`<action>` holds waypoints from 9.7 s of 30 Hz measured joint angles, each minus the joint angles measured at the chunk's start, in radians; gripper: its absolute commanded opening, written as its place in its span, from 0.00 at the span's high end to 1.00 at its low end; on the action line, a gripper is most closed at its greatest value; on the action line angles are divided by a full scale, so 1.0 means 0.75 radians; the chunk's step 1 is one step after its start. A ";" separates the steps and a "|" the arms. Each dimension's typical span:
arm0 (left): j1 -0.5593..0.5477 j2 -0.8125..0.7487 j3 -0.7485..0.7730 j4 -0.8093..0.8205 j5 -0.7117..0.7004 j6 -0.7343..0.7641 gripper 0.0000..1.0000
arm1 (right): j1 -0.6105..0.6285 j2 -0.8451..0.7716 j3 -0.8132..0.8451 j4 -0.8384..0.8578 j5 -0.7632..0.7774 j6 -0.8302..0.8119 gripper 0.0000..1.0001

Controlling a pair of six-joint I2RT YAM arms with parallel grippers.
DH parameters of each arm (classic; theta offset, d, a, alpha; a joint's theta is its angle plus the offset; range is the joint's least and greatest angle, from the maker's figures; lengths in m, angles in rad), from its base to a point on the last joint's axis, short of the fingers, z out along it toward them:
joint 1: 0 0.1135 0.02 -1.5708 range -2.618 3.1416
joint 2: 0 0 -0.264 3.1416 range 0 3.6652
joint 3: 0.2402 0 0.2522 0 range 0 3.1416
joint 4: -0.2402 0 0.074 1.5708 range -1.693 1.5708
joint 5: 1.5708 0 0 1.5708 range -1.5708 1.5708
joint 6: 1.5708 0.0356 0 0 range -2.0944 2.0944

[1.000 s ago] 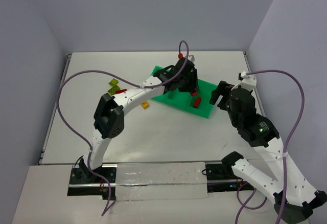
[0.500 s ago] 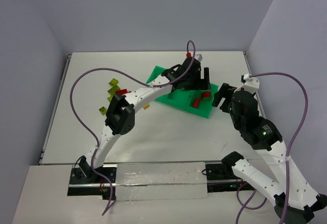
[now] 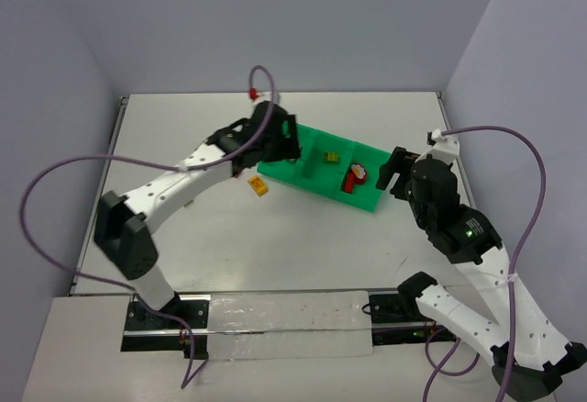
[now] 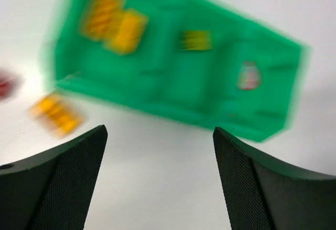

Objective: Sort the legos into containers by color

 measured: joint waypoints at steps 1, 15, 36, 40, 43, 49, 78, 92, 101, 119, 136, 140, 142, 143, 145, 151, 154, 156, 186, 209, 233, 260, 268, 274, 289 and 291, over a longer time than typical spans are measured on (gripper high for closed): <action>0.047 -0.094 -0.108 0.005 -0.019 0.003 0.05 | 0.000 0.007 0.000 0.006 -0.007 0.000 0.18; 0.233 -0.168 -0.597 -0.013 -0.081 -0.154 0.19 | 0.000 0.090 0.000 0.074 -0.092 0.007 0.18; 0.233 0.176 -0.456 0.077 -0.098 -0.420 0.38 | 0.000 0.066 0.000 0.073 -0.081 0.004 0.18; 0.233 0.219 -0.439 0.077 -0.104 -0.427 0.60 | 0.000 0.067 0.000 0.073 -0.081 0.004 0.18; 0.233 0.222 -0.440 0.074 -0.124 -0.443 0.74 | 0.000 0.067 0.000 0.073 -0.081 0.004 0.18; 0.232 0.121 -0.497 0.034 -0.207 -0.458 0.93 | 0.000 0.075 0.000 0.074 -0.082 0.004 0.18; 0.195 0.376 0.176 -0.006 -0.120 -0.134 0.10 | 0.000 0.059 0.000 0.049 -0.066 0.004 0.18; 0.334 -0.023 -0.292 0.005 -0.211 -0.135 0.04 | 0.000 0.081 0.000 0.054 -0.084 0.004 0.18; 0.458 0.135 -0.329 -0.063 -0.201 -0.320 0.12 | 0.000 0.090 0.000 0.054 -0.098 0.004 0.18; 0.494 0.398 -0.133 -0.121 -0.194 -0.531 0.36 | 0.000 0.088 0.000 0.053 -0.096 0.004 0.18; 0.490 0.153 -0.227 -0.112 -0.170 -0.444 0.98 | 0.000 0.079 0.000 0.052 -0.097 0.004 0.18; 0.459 -0.061 -0.240 -0.037 -0.158 -0.325 1.00 | 0.000 0.079 0.000 0.053 -0.099 0.005 0.18; 0.423 -0.103 -0.234 0.008 -0.151 -0.269 1.00 | 0.000 0.079 0.000 0.053 -0.101 0.007 0.18; 0.405 -0.122 -0.231 0.031 -0.148 -0.241 1.00 | 0.000 0.079 0.000 0.053 -0.102 0.008 0.18; 0.350 -0.104 -0.202 0.047 -0.134 -0.177 1.00 | 0.000 0.079 0.000 0.053 -0.103 0.009 0.18; 0.123 0.083 -0.060 0.081 -0.007 -0.043 1.00 | 0.000 0.053 0.000 0.052 -0.084 0.009 0.18; 0.027 0.198 0.063 0.091 0.102 -0.023 1.00 | 0.000 0.014 0.000 0.052 -0.056 0.010 0.18; -0.016 0.265 0.142 0.105 0.161 -0.021 1.00 | 0.000 -0.011 0.000 0.052 -0.040 0.010 0.18; -0.124 0.755 0.705 0.092 0.470 -0.046 0.08 | 0.000 -0.050 0.010 0.037 0.008 0.009 0.18; 0.563 -0.026 -0.213 -0.160 -0.096 -0.204 0.11 | 0.000 -0.043 0.010 0.044 -0.036 0.014 0.18; 0.634 0.408 -0.072 -0.362 -0.159 -0.826 0.02 | 0.000 -0.015 0.010 0.043 -0.039 0.008 0.18; 0.711 0.448 -0.061 -0.203 -0.103 -0.623 0.01 | 0.000 0.021 0.010 0.043 -0.074 0.009 0.18; 0.666 0.438 -0.118 -0.052 -0.036 -0.440 0.01 | 0.000 0.024 0.010 0.044 -0.090 0.010 0.18; 0.592 0.437 -0.121 0.000 0.000 -0.351 0.02 | 0.000 0.024 0.010 0.044 -0.100 0.014 0.18; 0.537 0.421 -0.121 0.022 -0.070 -0.083 0.01 | 0.000 0.020 0.010 0.044 -0.101 0.014 0.18; 0.537 0.420 -0.121 0.020 -0.085 -0.030 0.01 | 0.000 0.020 0.010 0.044 -0.102 0.014 0.18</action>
